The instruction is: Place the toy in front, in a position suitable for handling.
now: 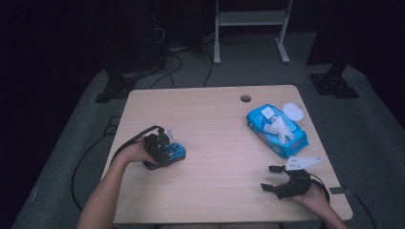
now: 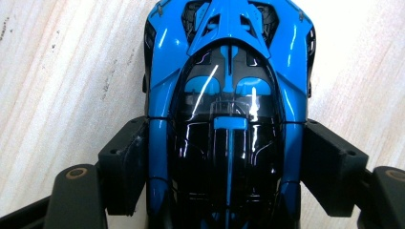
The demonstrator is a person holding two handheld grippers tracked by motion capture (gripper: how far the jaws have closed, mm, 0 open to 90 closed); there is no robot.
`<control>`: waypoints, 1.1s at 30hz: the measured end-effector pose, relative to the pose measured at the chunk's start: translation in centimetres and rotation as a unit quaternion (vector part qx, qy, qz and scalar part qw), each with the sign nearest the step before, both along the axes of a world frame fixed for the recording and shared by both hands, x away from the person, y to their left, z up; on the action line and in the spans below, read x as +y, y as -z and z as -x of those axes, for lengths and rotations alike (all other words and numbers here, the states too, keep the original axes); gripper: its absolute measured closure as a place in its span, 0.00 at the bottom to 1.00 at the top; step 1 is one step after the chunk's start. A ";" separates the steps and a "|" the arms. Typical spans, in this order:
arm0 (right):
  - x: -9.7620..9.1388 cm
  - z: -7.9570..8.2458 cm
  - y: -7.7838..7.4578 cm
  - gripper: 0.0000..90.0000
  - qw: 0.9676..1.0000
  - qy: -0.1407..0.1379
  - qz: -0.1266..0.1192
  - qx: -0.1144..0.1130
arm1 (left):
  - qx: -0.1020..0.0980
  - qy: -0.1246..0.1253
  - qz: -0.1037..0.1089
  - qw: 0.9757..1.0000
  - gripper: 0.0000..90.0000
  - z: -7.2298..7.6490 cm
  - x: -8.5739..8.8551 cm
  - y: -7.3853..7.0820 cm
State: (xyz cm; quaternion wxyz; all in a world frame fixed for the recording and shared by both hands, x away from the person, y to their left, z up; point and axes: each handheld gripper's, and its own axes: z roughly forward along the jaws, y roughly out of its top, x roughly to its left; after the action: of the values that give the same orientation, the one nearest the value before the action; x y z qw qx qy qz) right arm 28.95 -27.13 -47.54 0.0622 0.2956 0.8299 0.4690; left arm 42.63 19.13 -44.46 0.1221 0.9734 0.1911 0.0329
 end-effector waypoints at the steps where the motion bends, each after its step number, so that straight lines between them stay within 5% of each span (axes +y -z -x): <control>1: 0.0 0.0 0.0 0.20 1.000 0.000 0.000 0.000 | 0.001 0.000 -0.002 1.000 0.28 0.0 -0.1 0.0; 10: -0.1 0.0 0.0 0.20 1.000 -0.001 -0.003 0.000 | -0.007 -0.003 0.011 1.000 0.31 -0.1 0.0 -0.7; 13: -0.1 0.0 0.0 0.20 1.000 -0.002 -0.003 -0.001 | -0.009 0.006 -0.007 1.000 0.31 0.0 -0.1 -0.6; 19: -0.3 0.0 -0.1 0.20 1.000 0.000 -0.008 -0.004 | -0.022 -0.003 0.000 1.000 0.31 0.0 0.2 -0.9; 25: -0.2 0.0 -0.1 0.20 1.000 0.001 -0.010 -0.003 | -0.040 -0.001 0.023 0.999 0.31 0.4 0.1 -2.8; 33: -0.3 0.0 -0.3 0.20 1.000 0.003 -0.013 -0.005 | -0.060 0.040 0.037 0.997 0.31 1.6 -2.4 -5.5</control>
State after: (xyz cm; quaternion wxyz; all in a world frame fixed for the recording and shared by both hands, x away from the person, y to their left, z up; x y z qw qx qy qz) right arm 28.94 -27.41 -47.27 0.0639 0.2961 0.8227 0.4810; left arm 41.07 16.73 -38.99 0.1707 0.9713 0.1453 0.0793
